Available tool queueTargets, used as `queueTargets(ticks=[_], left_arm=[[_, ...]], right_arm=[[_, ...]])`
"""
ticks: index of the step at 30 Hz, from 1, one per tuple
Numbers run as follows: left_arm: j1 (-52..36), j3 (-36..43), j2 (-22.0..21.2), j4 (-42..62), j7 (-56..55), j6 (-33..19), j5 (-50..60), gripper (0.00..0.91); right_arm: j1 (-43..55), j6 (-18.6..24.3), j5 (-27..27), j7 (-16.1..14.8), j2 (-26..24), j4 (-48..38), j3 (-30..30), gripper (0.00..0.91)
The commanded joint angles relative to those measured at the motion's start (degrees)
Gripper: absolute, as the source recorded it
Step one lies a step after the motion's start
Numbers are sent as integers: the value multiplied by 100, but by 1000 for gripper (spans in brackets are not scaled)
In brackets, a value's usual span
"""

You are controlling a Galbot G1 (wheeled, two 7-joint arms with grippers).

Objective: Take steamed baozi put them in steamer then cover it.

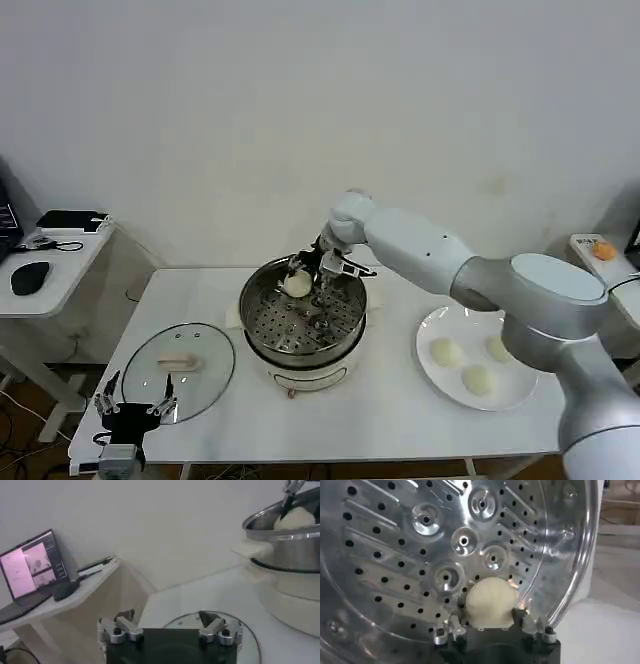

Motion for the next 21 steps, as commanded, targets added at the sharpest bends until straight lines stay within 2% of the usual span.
queueTargets(ticks=[1, 4, 6, 7, 8, 12, 16, 19, 21], left_arm=[[-3, 9, 6, 6, 1, 0, 3, 907], [-48, 54, 21, 33, 3, 2, 4, 907], [-84, 80, 42, 57, 14, 5, -12, 907], [-92, 82, 52, 61, 15, 5, -24, 907], [-108, 90, 81, 81, 22, 8, -56, 907], [-174, 54, 223, 131, 47, 62, -294, 907], [-340, -132, 339, 162, -15, 58, -669, 907], [-485, -282, 421, 165, -42, 46, -1046, 907], [-540, -319, 471, 169, -48, 27, -1170, 907]], right_arm=[[801, -485, 1317, -498, -686, 1039, -182, 907], [1254, -940, 2079, -702, -1445, 1707, -332, 907], [1427, -1265, 2380, -761, -1885, 2064, -453, 907], [1469, -1476, 2521, -758, -2171, 2182, -524, 907], [1553, -1883, 2637, -734, -2571, 2391, -653, 907], [1584, -2629, 2515, -666, -3536, 2799, -832, 907], [1474, -3016, 2601, -714, -4691, 3123, -1055, 907], [1340, -3209, 2684, -786, -5157, 3324, -1224, 907], [1216, -3361, 2765, -951, -5385, 3470, -1419, 907]])
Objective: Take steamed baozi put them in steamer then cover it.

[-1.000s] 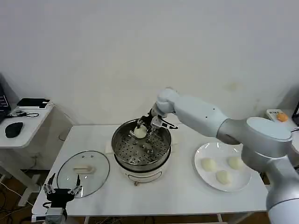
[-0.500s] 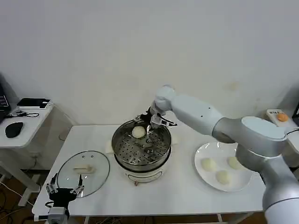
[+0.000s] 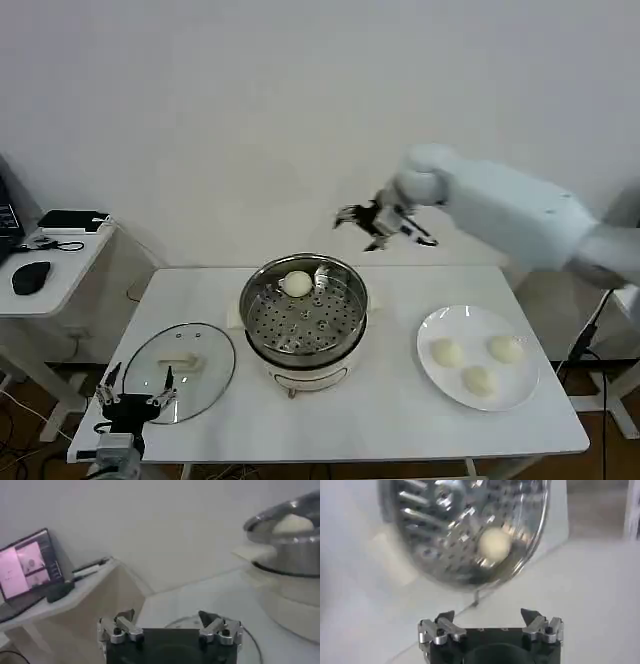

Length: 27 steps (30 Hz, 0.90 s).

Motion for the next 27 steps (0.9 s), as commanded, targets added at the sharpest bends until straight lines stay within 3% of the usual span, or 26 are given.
queueTargets(ticks=[1, 7, 12, 21, 27], left_arm=[[-208, -209, 152, 12, -31, -3, -658, 907], [-387, -285, 375, 108, -32, 3, -763, 907], [-511, -307, 607, 181, -85, -1, -1060, 907], [-550, -236, 550, 233, -57, 6, -903, 907], [-524, -131, 488, 216, -23, 19, -703, 907]], right_arm=[[-93, -1232, 665, -328, -2186, 1096, -626, 907], [-876, -1668, 913, -249, -2216, 1181, -569, 907], [-1612, -1998, 998, -59, -2127, 1113, -63, 907], [-2532, -2262, 1075, 107, -1756, 686, 582, 907], [-2628, -2417, 1201, 40, -1522, 609, 587, 907]])
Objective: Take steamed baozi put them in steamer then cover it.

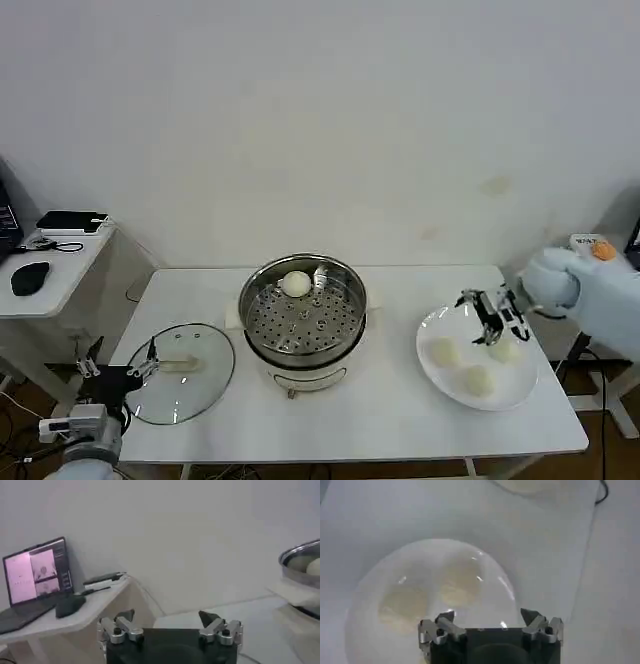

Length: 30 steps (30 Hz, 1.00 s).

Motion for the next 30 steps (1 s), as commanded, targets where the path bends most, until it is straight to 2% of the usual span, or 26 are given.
queueTargets(ticks=[1, 16, 20, 25, 30], left_arm=[[-39, 18, 62, 4, 2, 10, 29, 907], [12, -17, 44, 27, 31, 31, 101, 907], [28, -32, 21, 38, 34, 28, 106, 907], [41, -22, -7, 34, 42, 35, 128, 907], [51, -8, -24, 26, 48, 42, 139, 907]], right_arm=[[-641, -377, 185, -1, 130, -147, 268, 907], [-833, -404, -2, 106, 1058, -944, 491, 907], [-777, -501, -56, 88, 1134, -976, 409, 766], [-762, -537, -69, 60, 1105, -953, 375, 756], [-788, -559, -81, 11, 1037, -939, 377, 615]])
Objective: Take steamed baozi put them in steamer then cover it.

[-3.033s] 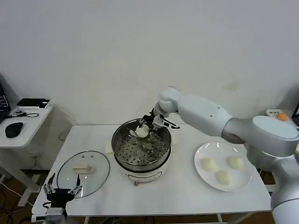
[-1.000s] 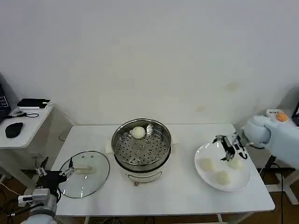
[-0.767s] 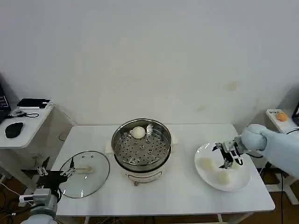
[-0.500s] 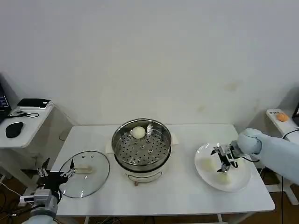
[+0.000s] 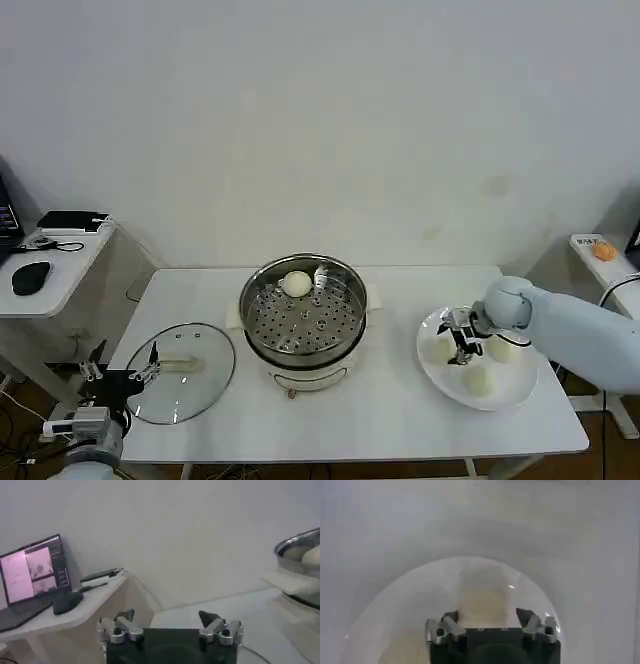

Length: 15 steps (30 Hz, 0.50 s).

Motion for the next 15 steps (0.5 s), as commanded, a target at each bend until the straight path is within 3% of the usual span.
queueTargets(ticks=[1, 9, 15], left_arm=[[0, 5, 3, -8, 2, 5, 10, 907], [21, 4, 4, -47, 2, 37, 21, 907], [18, 8, 2, -70, 3, 64, 19, 907]], right_arm=[[-59, -58, -44, -33, 103, -111, 34, 605], [393, 32, -17, -302, -196, 110, -143, 564], [906, 47, 244, -306, -429, 339, -260, 564]])
